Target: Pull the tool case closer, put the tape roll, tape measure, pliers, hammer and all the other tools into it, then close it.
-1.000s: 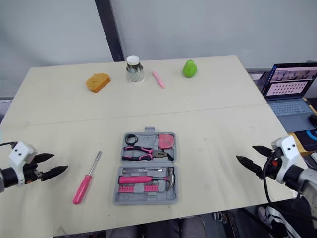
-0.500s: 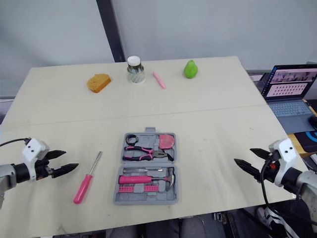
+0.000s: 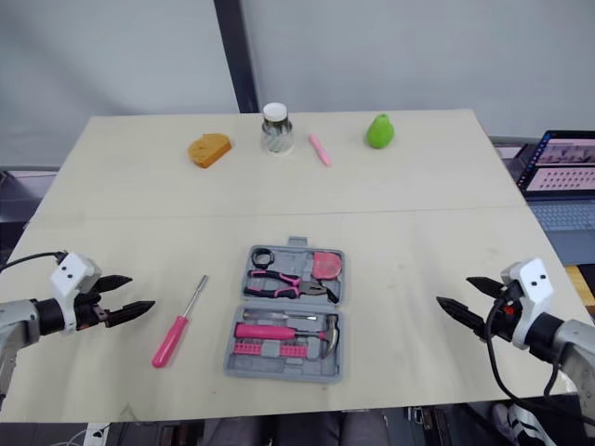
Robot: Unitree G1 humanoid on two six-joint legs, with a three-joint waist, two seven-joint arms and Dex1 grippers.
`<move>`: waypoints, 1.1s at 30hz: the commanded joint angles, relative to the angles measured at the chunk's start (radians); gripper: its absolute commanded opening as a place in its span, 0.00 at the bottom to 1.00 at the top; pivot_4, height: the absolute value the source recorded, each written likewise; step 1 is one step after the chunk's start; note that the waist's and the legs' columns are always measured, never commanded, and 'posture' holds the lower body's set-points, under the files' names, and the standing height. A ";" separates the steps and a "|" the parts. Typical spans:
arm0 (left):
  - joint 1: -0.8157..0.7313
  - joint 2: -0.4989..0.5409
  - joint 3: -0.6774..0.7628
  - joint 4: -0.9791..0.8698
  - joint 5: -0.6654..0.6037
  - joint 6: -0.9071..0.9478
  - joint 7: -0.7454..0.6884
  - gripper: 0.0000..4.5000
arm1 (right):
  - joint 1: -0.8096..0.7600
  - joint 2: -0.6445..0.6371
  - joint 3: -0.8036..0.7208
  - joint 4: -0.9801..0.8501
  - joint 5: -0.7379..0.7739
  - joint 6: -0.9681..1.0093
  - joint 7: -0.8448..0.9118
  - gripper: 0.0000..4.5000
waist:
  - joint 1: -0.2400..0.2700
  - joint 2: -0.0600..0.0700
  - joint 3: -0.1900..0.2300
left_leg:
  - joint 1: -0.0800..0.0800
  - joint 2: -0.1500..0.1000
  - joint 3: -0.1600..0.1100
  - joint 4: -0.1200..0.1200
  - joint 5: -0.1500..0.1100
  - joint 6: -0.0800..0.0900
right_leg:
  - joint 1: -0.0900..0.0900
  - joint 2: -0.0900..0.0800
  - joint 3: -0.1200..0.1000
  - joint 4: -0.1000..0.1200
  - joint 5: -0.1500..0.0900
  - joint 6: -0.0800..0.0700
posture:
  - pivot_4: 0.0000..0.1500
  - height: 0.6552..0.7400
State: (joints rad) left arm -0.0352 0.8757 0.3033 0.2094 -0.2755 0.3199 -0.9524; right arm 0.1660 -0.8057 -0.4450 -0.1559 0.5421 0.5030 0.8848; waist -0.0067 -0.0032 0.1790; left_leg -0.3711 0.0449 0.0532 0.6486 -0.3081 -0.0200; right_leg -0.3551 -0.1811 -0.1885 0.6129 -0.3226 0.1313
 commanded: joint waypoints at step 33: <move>0.107 -0.057 0.083 -0.130 -0.065 0.043 0.064 0.99 | -0.041 0.004 -0.013 -0.049 0.020 0.027 -0.019 1.00 | 0.006 -0.002 0.001 | 0.000 0.002 0.016 0.000 -0.001 0.001 | -0.012 0.001 0.016 0.006 0.000 0.000 | 1.00 1.00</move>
State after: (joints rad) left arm 0.0599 0.8237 0.3469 0.1215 -0.3126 0.3623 -0.9000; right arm 0.1311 -0.8027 -0.4405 -0.1645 0.5412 0.5260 0.8792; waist -0.0010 -0.0056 0.1804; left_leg -0.3707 0.0464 0.0698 0.6485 -0.3094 -0.0185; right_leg -0.3674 -0.1801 -0.1717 0.6194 -0.3225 0.1311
